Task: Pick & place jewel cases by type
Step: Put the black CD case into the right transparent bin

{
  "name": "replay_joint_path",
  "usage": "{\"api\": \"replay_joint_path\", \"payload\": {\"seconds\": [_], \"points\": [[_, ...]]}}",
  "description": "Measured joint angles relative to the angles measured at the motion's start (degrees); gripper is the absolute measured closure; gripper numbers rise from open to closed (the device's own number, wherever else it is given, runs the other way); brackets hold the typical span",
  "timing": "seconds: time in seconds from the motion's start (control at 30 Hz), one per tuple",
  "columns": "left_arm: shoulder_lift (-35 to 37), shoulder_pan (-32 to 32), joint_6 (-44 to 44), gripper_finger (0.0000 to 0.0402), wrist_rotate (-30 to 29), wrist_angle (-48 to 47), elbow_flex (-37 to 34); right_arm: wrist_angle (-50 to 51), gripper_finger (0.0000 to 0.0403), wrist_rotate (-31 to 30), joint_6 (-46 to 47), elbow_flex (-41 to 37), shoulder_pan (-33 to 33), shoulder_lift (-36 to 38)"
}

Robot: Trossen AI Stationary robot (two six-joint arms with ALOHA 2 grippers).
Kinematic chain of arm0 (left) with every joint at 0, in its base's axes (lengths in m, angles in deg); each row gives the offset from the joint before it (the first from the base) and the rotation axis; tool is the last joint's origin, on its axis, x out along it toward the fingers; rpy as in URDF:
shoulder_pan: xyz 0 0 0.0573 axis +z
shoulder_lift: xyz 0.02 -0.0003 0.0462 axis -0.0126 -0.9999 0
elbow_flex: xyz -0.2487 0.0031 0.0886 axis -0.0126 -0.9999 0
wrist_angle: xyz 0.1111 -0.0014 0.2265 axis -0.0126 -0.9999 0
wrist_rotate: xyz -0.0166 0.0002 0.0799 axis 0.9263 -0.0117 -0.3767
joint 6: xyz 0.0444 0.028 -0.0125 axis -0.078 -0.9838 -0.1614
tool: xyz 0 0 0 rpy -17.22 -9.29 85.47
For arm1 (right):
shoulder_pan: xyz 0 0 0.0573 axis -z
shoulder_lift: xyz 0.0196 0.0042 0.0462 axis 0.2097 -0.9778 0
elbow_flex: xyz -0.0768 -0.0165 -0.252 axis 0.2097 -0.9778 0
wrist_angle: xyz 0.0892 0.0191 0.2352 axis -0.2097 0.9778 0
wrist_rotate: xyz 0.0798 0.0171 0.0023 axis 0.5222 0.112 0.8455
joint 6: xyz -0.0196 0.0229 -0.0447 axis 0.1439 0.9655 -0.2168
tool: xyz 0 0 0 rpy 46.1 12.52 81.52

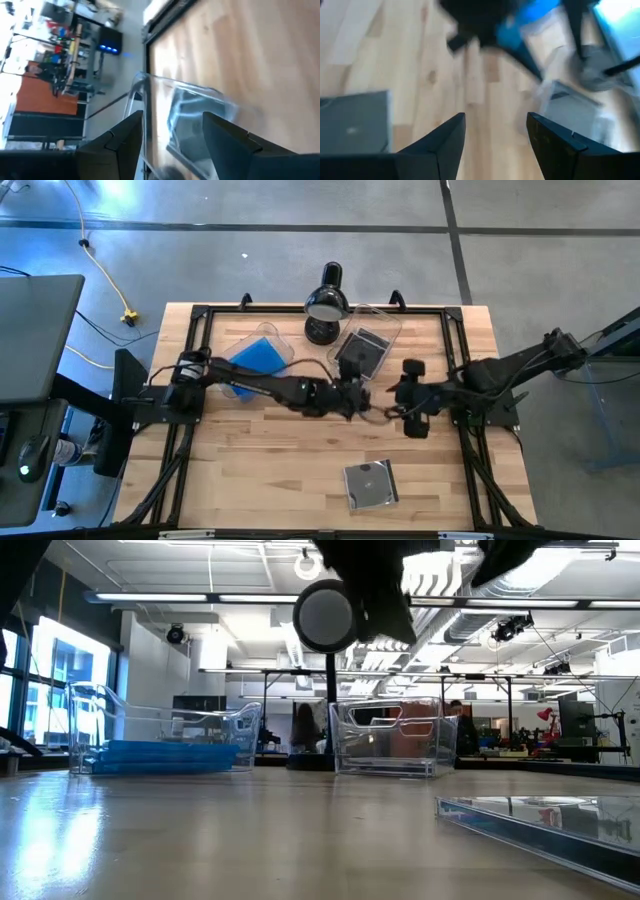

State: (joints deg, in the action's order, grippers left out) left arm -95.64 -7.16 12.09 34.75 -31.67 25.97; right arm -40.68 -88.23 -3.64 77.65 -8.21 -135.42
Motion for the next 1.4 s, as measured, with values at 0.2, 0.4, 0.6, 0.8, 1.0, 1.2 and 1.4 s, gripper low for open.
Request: {"api": "replay_joint_path", "payload": {"seconds": [0.2, 0.4, 0.6, 0.8, 1.0, 1.2, 1.4], "points": [[0.0, -5.4, 9.3, 0.0204, -4.3, -29.2, 10.2, -7.5, 0.0194, 1.8, 1.1, -8.8, 0.0, 0.0], [0.0, -8.4, 31.6, 0.0204, -6.5, -63.0, 17.0, -12.6, 0.0194, 2.7, 3.3, -9.9, -2.3, -3.0], [2.2, -11.4, 47.1, 0.0204, 0.3, -74.6, 16.0, -13.0, 0.0194, 2.8, 4.7, -4.6, -6.5, -13.5], [4.4, -15.1, 48.9, 0.0228, 14.1, -75.5, 13.0, -6.3, 0.0194, 4.7, 10.5, 4.6, -11.3, -24.6], [5.5, -19.3, 56.7, 0.0277, 19.3, -75.2, 5.8, 3.5, 0.0194, 6.5, 20.0, 10.7, -16.9, -31.2], [5.3, -23.0, 55.0, 0.0297, 20.6, -50.9, -6.4, 7.7, 0.0194, 6.7, 32.9, 8.9, -22.7, -31.7], [4.1, -22.8, 46.1, 0.0298, 22.6, -19.4, -11.7, 6.5, 0.0194, 8.8, 43.7, 6.4, -27.7, -31.6]]}}
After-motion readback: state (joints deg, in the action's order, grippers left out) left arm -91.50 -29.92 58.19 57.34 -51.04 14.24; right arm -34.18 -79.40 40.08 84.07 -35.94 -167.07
